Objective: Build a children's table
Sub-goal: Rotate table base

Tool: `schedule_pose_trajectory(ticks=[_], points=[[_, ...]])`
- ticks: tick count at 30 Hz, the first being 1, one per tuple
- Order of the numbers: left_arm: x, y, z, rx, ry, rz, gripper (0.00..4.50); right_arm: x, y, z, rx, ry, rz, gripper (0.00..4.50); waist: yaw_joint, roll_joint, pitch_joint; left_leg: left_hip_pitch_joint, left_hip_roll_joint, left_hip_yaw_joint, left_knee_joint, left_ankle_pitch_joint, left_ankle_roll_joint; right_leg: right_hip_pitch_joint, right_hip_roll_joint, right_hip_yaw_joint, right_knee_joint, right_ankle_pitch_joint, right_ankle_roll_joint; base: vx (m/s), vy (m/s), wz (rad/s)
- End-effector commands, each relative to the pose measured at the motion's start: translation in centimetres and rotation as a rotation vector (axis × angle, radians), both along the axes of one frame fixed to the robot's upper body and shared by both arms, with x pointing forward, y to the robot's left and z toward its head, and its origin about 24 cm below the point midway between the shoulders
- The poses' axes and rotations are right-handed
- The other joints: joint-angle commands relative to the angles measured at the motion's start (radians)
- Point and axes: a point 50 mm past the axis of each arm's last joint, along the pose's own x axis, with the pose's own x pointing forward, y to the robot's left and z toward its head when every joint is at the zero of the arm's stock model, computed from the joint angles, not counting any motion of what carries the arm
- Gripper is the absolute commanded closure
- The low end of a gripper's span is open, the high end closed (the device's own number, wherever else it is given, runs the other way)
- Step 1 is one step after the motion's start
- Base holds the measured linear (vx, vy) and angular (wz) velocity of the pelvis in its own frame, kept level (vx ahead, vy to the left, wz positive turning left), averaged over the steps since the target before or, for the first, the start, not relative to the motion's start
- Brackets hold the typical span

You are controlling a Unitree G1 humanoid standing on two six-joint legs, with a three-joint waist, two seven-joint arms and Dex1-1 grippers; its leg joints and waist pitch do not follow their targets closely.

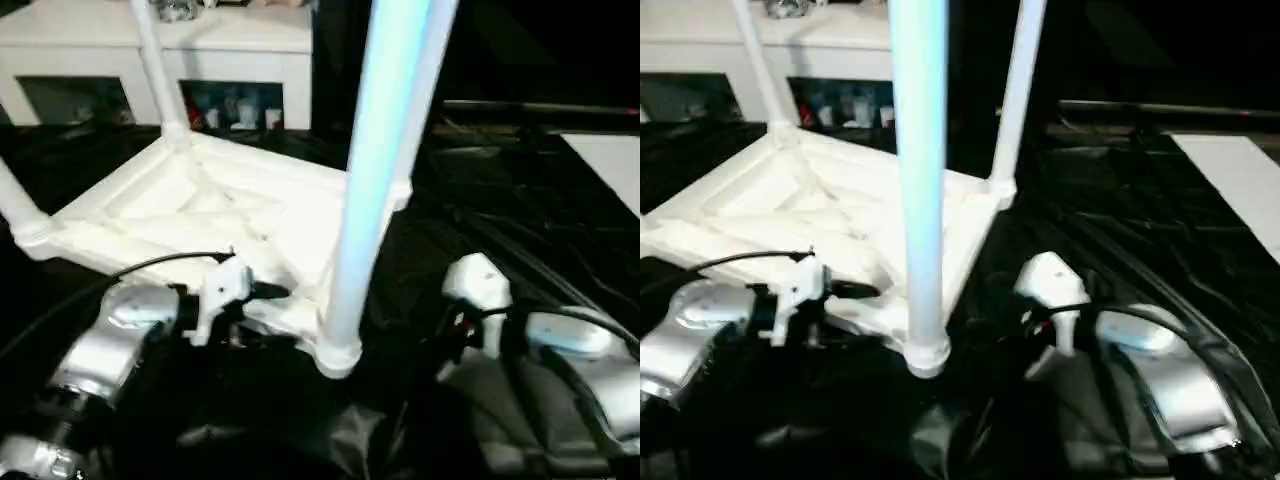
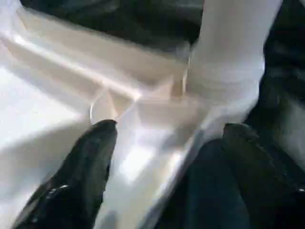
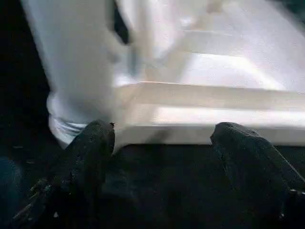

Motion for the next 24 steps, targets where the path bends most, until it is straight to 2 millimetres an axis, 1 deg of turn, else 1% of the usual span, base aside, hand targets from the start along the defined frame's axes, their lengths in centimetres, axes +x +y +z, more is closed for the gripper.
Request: schedule_pose_trajectory(ticks=[1, 2, 3, 4, 5, 6, 7, 8, 9, 10, 11, 12, 13, 14, 15, 16, 17, 18, 19, 20, 21, 22, 23, 24], points=[[0.3, 0.0, -0.3, 0.044, 0.023, -0.055, 0.91, 0.1, -0.1, 0.2, -0.014, 0.008, 0.057, 0.82, 0.011, 0.005, -0.063, 0.005, 0.076, -0.024, -0.071, -0.004, 0.1, 0.038, -0.101, 0.049, -0.062, 0.103, -0.27, 0.0, 0.0, 0.0], [0.4, -0.1, -0.3, 0.045, 0.028, -0.064, 0.91, 0.1, -0.1, 0.2, -0.02, 0.012, 0.063, 0.82, 0.014, -0.003, -0.064, 0.001, 0.078, -0.022, -0.07, 0.02, 0.11, 0.04, -0.101, 0.048, -0.057, 0.16, -0.283, 0.0, 0.0, 0.0], [0.4, -0.2, -0.2, 0.054, 0.043, -0.09, 0.91, 0.1, -0.2, 0.2, -0.03, 0.013, 0.073, 0.82, 0.023, 0.035, -0.065, 0.003, 0.079, -0.027, -0.067, 0.027, 0.106, 0.036, -0.103, 0.047, -0.051, 0.179, -0.29, 0.0, 0.0, 0.0], [0.8, -0.5, -0.2, 0.07, 0.057, -0.128, 1.16, 0.1, -0.4, 0.2, -0.044, 0.018, 0.084, 0.82, 0.026, 0.038, -0.066, 0.007, 0.082, -0.024, -0.065, 0.02, 0.101, 0.032, -0.1, 0.045, -0.052, 0.208, -0.3, 0.0, 0.0, 0.0], [1.0, -0.7, -0.3, 0.068, 0.054, -0.14, 1.25, 0.1, -0.6, 0.0, -0.043, 0.028, 0.083, 0.82, 0.031, 0.032, -0.065, 0.009, 0.082, -0.017, -0.067, -0.014, 0.095, 0.033, -0.099, 0.044, -0.057, 0.205, -0.315, 0.0, 0.0, 0.0], [1.1, -0.8, -0.4, 0.078, 0.056, -0.147, 1.27, 0.0, -0.6, -0.4, -0.066, 0.025, 0.074, 0.82, 0.034, 0.008, -0.063, 0.005, 0.083, -0.012, -0.07, -0.045, 0.087, 0.04, -0.104, 0.046, -0.061, 0.181, -0.319, 0.0, 0.0, 0.0], [1.4, -1.0, -0.3, 0.085, 0.046, -0.152, 1.27, -0.2, -0.5, -0.5, -0.068, 0.032, 0.08, 0.82, 0.038, 0.011, -0.062, 0.002, 0.082, -0.013, -0.071, -0.052, 0.084, 0.042, -0.106, 0.046, -0.06, 0.161, -0.318, 0.0, 0.0, 0.0], [1.6, -1.1, -0.3, 0.089, 0.037, -0.155, 1.49, -0.4, -0.4, -0.6, -0.065, 0.038, 0.086, 0.82, 0.045, 0.019, -0.061, 0.004, 0.083, -0.011, -0.071, -0.069, 0.077, 0.04, -0.109, 0.046, -0.064, 0.113, -0.31, 0.0, 0.0, 0.0], [1.9, -1.4, 0.0, 0.075, 0.018, -0.158, 1.49, -0.9, -0.1, -0.6, -0.035, 0.055, 0.098, 0.82, 0.047, 0.042, -0.061, 0.006, 0.087, -0.014, -0.074, -0.092, 0.062, 0.037, -0.108, 0.045, -0.067, 0.09, -0.304, 0.0, 0.0, 0.0], [1.9, -1.4, 0.0, 0.075, 0.018, -0.158, 1.62, -0.9, -0.1, -0.6, -0.034, 0.055, 0.098, 0.82, 0.047, 0.042, -0.061, 0.006, 0.087, -0.014, -0.074, -0.092, 0.062, 0.037, -0.108, 0.045, -0.067, 0.09, -0.304, 0.0, 0.0, 0.0], [2.1, -1.6, 0.2, 0.064, 0.013, -0.157, 1.72, -1.0, 0.0, -0.6, -0.029, 0.056, 0.102, 0.82, 0.046, 0.032, -0.062, 0.006, 0.087, -0.014, -0.075, -0.11, 0.05, 0.04, -0.107, 0.045, -0.066, 0.092, -0.304, 0.0, 0.0, 0.0], [2.2, -1.7, 0.2, 0.058, 0.008, -0.16, 1.77, -1.2, 0.0, -0.7, -0.029, 0.061, 0.103, 0.82, 0.046, 0.031, -0.061, 0.003, 0.087, -0.014, -0.076, -0.112, 0.049, 0.042, -0.108, 0.045, -0.066, 0.088, -0.304, 0.0, 0.0, 0.0], [2.5, -1.9, 0.3, 0.057, 0.001, -0.174, 1.87, -1.4, -0.1, -0.9, -0.045, 0.064, 0.105, 0.82, 0.046, 0.028, -0.061, 0.002, 0.086, -0.014, -0.076, -0.108, 0.05, 0.042, -0.11, 0.046, -0.067, 0.073, -0.302, 0.0, 0.0, 0.0], [2.7, -2.1, 0.3, 0.064, 0.007, -0.198, 1.97, -1.6, -0.2, -1.0, -0.054, 0.07, 0.112, 0.82, 0.048, 0.034, -0.058, 0.002, 0.083, -0.012, -0.074, -0.117, 0.047, 0.04, -0.11, 0.047, -0.073, 0.036, -0.295, 0.0, 0.0, 0.0], [2.7, -2.2, 0.2, 0.07, 0.015, -0.217, 1.97, -1.9, -0.2, -1.0, -0.053, 0.074, 0.12, 0.82, 0.048, 0.04, -0.059, 0.003, 0.085, -0.013, -0.076, -0.124, 0.042, 0.041, -0.109, 0.048, -0.076, 0.021, -0.286, 0.0, 0.0, 0.0], [2.8, -2.2, 0.2, 0.079, 0.018, -0.228, 2.12, -1.9, -0.4, -1.0, -0.061, 0.073, 0.12, 0.82, 0.048, 0.042, -0.059, 0.003, 0.086, -0.014, -0.076, -0.123, 0.039, 0.041, -0.109, 0.049, -0.074, 0.028, -0.285, 0.0, 0.0, 0.0], [2.9, -2.4, 0.0, 0.094, 0.02, -0.242, 2.12, -1.9, -0.8, -1.1, -0.081, 0.07, 0.113, 0.82, 0.046, 0.039, -0.06, 0.002, 0.085, -0.014, -0.076, -0.124, 0.041, 0.042, -0.107, 0.048, -0.074, 0.032, -0.283, 0.0, 0.0, 0.0], [2.9, -2.5, 0.0, 0.102, 0.017, -0.251, 2.18, -1.8, -1.1, -1.2, -0.097, 0.064, 0.106, 0.82, 0.047, 0.042, -0.061, 0.002, 0.086, -0.015, -0.076, -0.123, 0.04, 0.042, -0.109, 0.047, -0.073, 0.036, -0.284, 0.0, 0.0, 0.0], [3.0, -2.6, 0.0, 0.103, 0.017, -0.252, 2.18, -1.8, -1.1, -1.2, -0.1, 0.064, 0.106, 0.82, 0.046, 0.04, -0.06, 0.0, 0.086, -0.015, -0.075, -0.116, 0.042, 0.043, -0.109, 0.048, -0.074, 0.044, -0.286, 0.0, 0.0, 0.0], [3.0, -2.6, 0.0, 0.103, 0.017, -0.252, 2.43, -1.8, -1.1, -1.2, -0.1, 0.064, 0.106, 0.82, 0.046, 0.04, -0.061, -0.002, 0.086, -0.015, -0.075, -0.111, 0.044, 0.044, -0.111, 0.047, -0.072, 0.049, -0.287, 0.0, 0.0, 0.0], [3.0, -2.7, -0.1, 0.115, 0.024, -0.269, 2.43, -1.8, -1.4, -1.2, -0.107, 0.062, 0.103, 0.82, 0.044, 0.043, -0.06, -0.003, 0.086, -0.015, -0.075, -0.114, 0.045, 0.044, -0.111, 0.047, -0.074, 0.045, -0.288, 0.0, 0.0, 0.0], [3.0, -2.9, -0.1, 0.132, 0.022, -0.29, 2.52, -1.9, -1.5, -1.1, -0.11, 0.06, 0.102, 0.82, 0.045, 0.048, -0.061, -0.001, 0.084, -0.014, -0.073, -0.114, 0.046, 0.043, -0.109, 0.048, -0.076, 0.041, -0.288, 0.0, 0.0, 0.0], [3.1, -3.1, -0.2, 0.159, 0.028, -0.316, 2.61, -1.9, -1.6, -0.9, -0.111, 0.056, 0.102, 0.82, 0.045, 0.043, -0.061, -0.002, 0.085, -0.014, -0.074, -0.111, 0.05, 0.044, -0.109, 0.048, -0.077, 0.046, -0.288, 0.0, 0.0, 0.0], [3.1, -3.1, -0.2, 0.159, 0.028, -0.316, 2.71, -1.9, -1.6, -0.9, -0.111, 0.056, 0.102, 0.82, 0.046, 0.043, -0.061, -0.002, 0.085, -0.014, -0.073, -0.107, 0.051, 0.045, -0.108, 0.047, -0.075, 0.049, -0.288, 0.0, 0.0, 0.0]])
